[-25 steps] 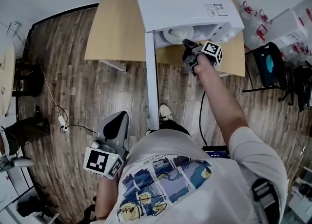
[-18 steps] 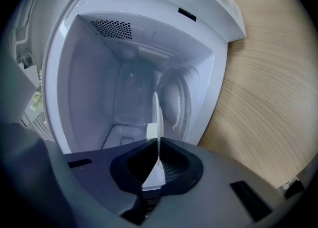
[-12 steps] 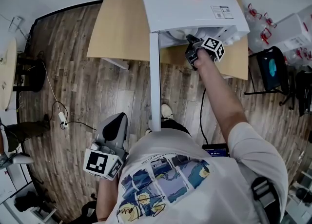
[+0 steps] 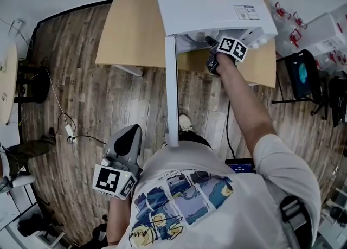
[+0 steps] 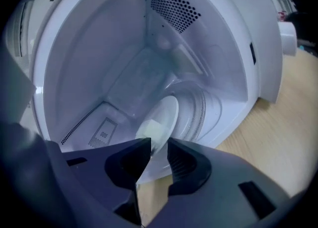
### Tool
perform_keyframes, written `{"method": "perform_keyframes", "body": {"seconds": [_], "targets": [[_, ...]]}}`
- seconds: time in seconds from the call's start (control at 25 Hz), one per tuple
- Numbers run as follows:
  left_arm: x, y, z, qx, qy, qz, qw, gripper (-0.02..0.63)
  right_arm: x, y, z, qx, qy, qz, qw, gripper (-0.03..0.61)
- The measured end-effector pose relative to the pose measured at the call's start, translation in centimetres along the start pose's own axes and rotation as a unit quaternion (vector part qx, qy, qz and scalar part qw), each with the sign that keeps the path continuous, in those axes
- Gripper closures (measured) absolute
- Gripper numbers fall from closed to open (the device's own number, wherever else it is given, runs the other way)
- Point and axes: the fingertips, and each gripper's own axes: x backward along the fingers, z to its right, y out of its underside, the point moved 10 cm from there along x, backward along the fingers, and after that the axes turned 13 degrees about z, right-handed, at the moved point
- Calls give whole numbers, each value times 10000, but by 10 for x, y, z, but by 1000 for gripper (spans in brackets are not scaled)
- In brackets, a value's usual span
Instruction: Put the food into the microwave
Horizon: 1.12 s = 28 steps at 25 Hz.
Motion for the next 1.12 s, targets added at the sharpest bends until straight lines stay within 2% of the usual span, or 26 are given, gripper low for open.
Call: {"method": "perform_keyframes", "body": {"seconds": [0.2,0.36,0.48,0.8,1.12], "targets": [[-3,2,-2,18,48,-13,10000,605,1,-3,-9,1081,-13,-273,9938,415],[-4,2,-3,31,85,-20,10000,606,2,-3,-15,1877,23,-469,9811,394],[-5,3,-3,18,111,-23,9999,604,3,-4,-17,2284,98,-557,9719,385],[5,3,-5,-15,93,-4,10000,604,7,-1,-22,2855,440,-631,9553,382],[14,9,-1,-12,193,25,9998,604,23,1,-28,2725,372,-408,9606,382]]}}
